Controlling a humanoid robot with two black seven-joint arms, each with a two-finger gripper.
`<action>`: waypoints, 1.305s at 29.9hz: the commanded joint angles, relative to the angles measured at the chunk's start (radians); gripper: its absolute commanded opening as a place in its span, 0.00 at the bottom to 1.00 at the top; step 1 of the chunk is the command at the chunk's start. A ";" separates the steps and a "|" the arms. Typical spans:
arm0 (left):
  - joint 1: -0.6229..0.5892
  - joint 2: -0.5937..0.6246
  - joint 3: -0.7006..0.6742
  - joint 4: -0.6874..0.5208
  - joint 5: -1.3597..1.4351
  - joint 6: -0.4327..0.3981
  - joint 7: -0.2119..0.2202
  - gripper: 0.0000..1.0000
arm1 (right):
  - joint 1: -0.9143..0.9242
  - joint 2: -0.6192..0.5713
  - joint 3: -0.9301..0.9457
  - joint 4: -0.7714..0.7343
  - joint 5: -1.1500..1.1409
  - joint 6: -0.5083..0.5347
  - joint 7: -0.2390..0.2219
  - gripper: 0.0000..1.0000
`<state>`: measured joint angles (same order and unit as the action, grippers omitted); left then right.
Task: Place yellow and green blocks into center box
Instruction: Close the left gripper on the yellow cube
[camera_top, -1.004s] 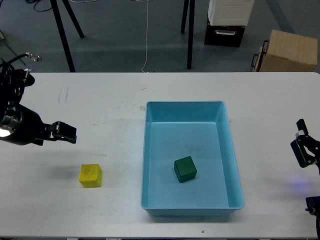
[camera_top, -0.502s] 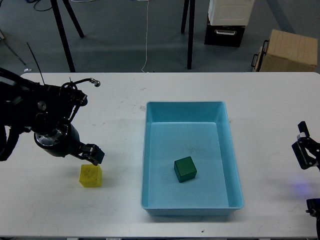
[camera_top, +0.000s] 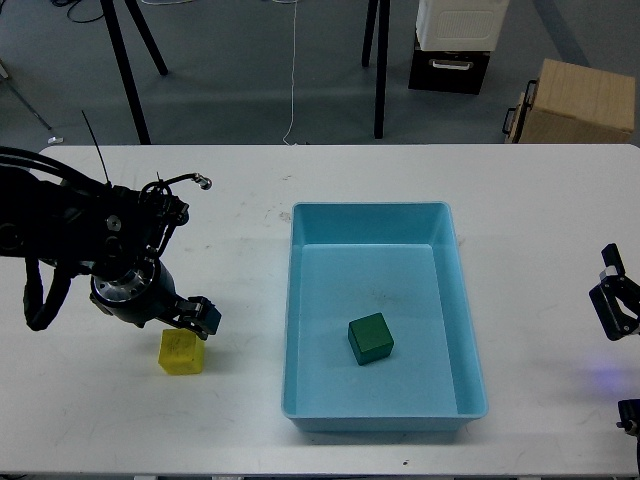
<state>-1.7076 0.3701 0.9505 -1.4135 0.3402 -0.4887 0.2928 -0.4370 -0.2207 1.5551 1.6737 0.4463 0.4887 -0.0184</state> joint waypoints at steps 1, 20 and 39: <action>0.017 0.001 -0.001 0.016 -0.009 0.000 0.000 0.99 | 0.001 0.000 0.000 0.000 0.000 0.000 0.000 1.00; 0.086 0.007 -0.003 0.036 -0.009 0.000 0.011 0.99 | 0.000 -0.002 0.006 -0.002 0.000 0.000 0.000 1.00; 0.048 0.007 -0.004 0.030 0.017 0.000 0.006 0.00 | -0.006 -0.002 0.013 -0.002 0.000 0.000 0.000 1.00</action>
<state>-1.6272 0.3720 0.9552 -1.3785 0.3546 -0.4887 0.2943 -0.4418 -0.2224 1.5680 1.6720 0.4461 0.4887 -0.0184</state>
